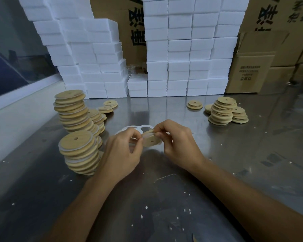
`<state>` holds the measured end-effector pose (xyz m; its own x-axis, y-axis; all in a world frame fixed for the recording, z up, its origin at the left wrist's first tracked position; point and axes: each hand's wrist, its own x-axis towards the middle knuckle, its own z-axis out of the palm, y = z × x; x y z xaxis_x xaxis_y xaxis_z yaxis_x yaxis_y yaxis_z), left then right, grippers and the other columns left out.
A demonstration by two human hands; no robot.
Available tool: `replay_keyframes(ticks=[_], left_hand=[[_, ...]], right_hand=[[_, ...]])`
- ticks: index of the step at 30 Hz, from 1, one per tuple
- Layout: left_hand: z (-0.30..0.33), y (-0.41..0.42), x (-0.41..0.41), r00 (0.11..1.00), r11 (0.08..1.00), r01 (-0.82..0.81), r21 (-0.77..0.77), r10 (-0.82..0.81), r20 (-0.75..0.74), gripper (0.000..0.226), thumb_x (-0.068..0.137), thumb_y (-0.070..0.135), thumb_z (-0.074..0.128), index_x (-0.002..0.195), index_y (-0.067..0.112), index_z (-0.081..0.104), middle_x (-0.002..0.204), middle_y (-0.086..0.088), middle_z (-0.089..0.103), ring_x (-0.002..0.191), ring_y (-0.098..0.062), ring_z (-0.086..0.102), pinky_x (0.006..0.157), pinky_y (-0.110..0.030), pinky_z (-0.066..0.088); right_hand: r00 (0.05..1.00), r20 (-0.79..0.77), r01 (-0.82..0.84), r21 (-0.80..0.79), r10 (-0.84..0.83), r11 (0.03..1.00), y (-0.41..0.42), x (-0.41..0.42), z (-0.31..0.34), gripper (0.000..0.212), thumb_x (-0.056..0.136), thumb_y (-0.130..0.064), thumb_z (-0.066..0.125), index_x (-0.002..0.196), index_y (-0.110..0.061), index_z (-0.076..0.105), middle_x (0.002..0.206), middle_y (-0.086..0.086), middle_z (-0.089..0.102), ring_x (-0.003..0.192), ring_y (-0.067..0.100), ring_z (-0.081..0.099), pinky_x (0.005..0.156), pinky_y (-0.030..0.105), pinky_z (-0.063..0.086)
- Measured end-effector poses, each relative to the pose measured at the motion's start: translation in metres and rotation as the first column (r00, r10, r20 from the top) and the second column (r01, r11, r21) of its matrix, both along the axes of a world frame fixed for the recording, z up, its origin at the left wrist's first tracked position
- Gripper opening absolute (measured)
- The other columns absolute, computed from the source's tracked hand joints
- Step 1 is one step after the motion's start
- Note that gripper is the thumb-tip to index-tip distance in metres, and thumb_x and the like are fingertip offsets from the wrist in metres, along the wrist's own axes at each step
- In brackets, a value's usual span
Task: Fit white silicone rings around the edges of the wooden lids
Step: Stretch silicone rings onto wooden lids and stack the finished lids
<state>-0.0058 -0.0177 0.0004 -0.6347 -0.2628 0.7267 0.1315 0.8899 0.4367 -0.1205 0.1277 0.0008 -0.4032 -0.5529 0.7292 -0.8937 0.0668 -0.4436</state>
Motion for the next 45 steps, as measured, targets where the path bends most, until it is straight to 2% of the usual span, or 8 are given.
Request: replay_keyframes(ticks=[9,15,21,27,31,36,39,45], left_hand=[[0.003,0.007,0.000,0.997,0.994,-0.065,-0.086,0.061,-0.042,0.016,0.080,0.005,0.068,0.079,0.013,0.053,0.072,-0.002,0.062,0.065,-0.023,0.063,0.054,-0.046,0.054],[0.004,0.014,-0.001,0.993,0.995,-0.060,-0.085,0.051,-0.102,0.008,0.080,0.009,0.062,0.080,0.011,0.055,0.071,-0.002,0.062,0.063,-0.021,0.063,0.054,-0.042,0.054],[-0.002,0.008,0.000,0.998,1.000,-0.013,0.024,0.015,-0.057,0.006,0.078,0.017,0.064,0.073,0.015,0.062,0.069,0.006,0.064,0.062,-0.007,0.063,0.055,-0.031,0.054],[-0.005,0.010,-0.003,1.000,0.998,0.016,0.054,-0.015,-0.025,0.012,0.079,0.026,0.069,0.081,0.027,0.058,0.079,0.011,0.064,0.075,-0.009,0.066,0.065,-0.028,0.054],[-0.005,0.011,-0.006,0.998,0.956,-0.008,0.293,0.025,-0.052,0.029,0.079,0.014,0.077,0.075,0.035,0.059,0.077,0.017,0.066,0.073,-0.003,0.067,0.066,-0.012,0.049],[-0.003,0.016,-0.009,0.994,0.756,0.095,0.647,-0.042,-0.097,0.033,0.078,0.000,0.077,0.066,0.028,0.064,0.070,0.007,0.070,0.066,-0.014,0.072,0.054,-0.028,0.058],[-0.001,0.019,-0.009,0.992,0.671,0.127,0.730,-0.070,-0.108,0.028,0.078,-0.005,0.076,0.069,0.018,0.063,0.071,0.002,0.072,0.069,-0.018,0.074,0.054,-0.029,0.059],[0.001,0.020,-0.008,0.991,0.615,0.130,0.778,-0.093,-0.092,0.023,0.078,-0.008,0.074,0.072,0.009,0.060,0.070,0.000,0.072,0.070,-0.020,0.074,0.056,-0.029,0.059]], right_hand=[[1.000,-0.005,0.000,-0.070,-0.001,0.998,-0.002,0.002,0.000,0.005,0.091,0.001,0.059,0.092,-0.002,0.063,0.086,0.005,0.068,0.076,0.020,0.062,0.064,0.036,0.051],[0.997,0.072,0.040,-0.178,-0.028,0.983,-0.004,0.005,0.000,0.005,0.090,0.002,0.060,0.089,-0.003,0.063,0.081,0.004,0.069,0.070,0.016,0.062,0.062,0.032,0.050],[0.997,0.070,0.001,-0.102,0.007,0.995,-0.004,0.002,-0.002,0.008,0.088,0.003,0.062,0.091,-0.002,0.067,0.086,0.003,0.072,0.078,0.018,0.067,0.070,0.038,0.055],[0.998,0.047,-0.041,-0.064,0.044,0.997,-0.005,0.004,-0.003,0.008,0.088,0.003,0.062,0.092,-0.002,0.067,0.086,0.005,0.072,0.079,0.021,0.068,0.072,0.040,0.055],[0.993,0.092,-0.074,-0.046,0.078,0.996,-0.007,0.006,-0.003,0.006,0.092,-0.005,0.061,0.097,-0.005,0.064,0.091,0.002,0.070,0.084,0.018,0.066,0.077,0.040,0.056],[0.989,0.144,-0.014,-0.061,0.023,0.998,-0.009,0.006,-0.006,0.009,0.094,-0.011,0.062,0.103,-0.010,0.065,0.098,-0.001,0.070,0.090,0.014,0.066,0.075,0.030,0.057],[0.972,0.233,0.020,-0.141,0.013,0.990,-0.009,0.006,-0.005,0.005,0.092,-0.011,0.067,0.096,-0.011,0.070,0.092,-0.008,0.071,0.089,0.003,0.066,0.068,0.014,0.053],[0.928,0.373,0.079,-0.177,-0.008,0.981,-0.011,0.005,-0.003,0.007,0.091,-0.010,0.068,0.088,-0.010,0.074,0.083,-0.010,0.072,0.082,0.005,0.067,0.068,0.026,0.057]])
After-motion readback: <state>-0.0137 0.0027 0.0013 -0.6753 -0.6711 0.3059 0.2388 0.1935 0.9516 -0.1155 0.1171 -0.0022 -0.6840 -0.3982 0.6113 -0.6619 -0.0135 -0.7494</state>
